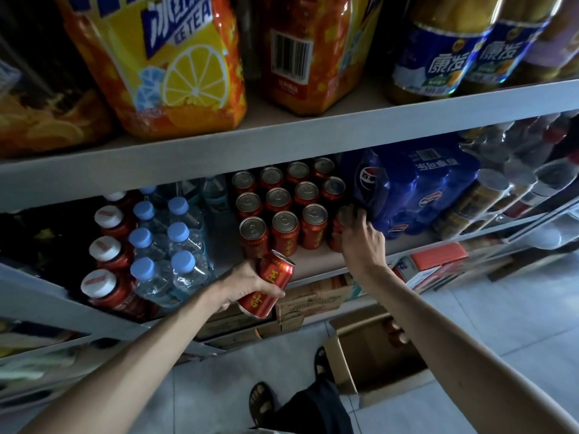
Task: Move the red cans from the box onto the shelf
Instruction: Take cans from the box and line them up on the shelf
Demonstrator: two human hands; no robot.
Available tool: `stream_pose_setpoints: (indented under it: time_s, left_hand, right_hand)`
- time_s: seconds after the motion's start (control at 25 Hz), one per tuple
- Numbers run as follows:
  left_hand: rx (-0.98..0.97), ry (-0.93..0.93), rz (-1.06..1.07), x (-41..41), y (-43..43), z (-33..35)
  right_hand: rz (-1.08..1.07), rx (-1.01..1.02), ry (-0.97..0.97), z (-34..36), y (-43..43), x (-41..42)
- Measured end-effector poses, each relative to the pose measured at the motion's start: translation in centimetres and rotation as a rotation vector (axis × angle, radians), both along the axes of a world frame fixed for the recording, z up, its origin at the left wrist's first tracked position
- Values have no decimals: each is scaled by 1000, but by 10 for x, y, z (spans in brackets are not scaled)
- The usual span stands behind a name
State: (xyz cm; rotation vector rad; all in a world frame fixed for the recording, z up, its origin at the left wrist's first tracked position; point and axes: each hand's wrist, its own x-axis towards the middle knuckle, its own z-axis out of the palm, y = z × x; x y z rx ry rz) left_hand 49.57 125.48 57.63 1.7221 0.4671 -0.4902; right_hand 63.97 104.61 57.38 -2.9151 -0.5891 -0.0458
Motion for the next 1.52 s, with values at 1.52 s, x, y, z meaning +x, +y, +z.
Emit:
stream_pose_setpoints:
  time_s: [1.52]
  left_hand:
    - [223, -433, -27, -2, -15, 17]
  right_hand:
    - [271, 521, 424, 47, 47, -78]
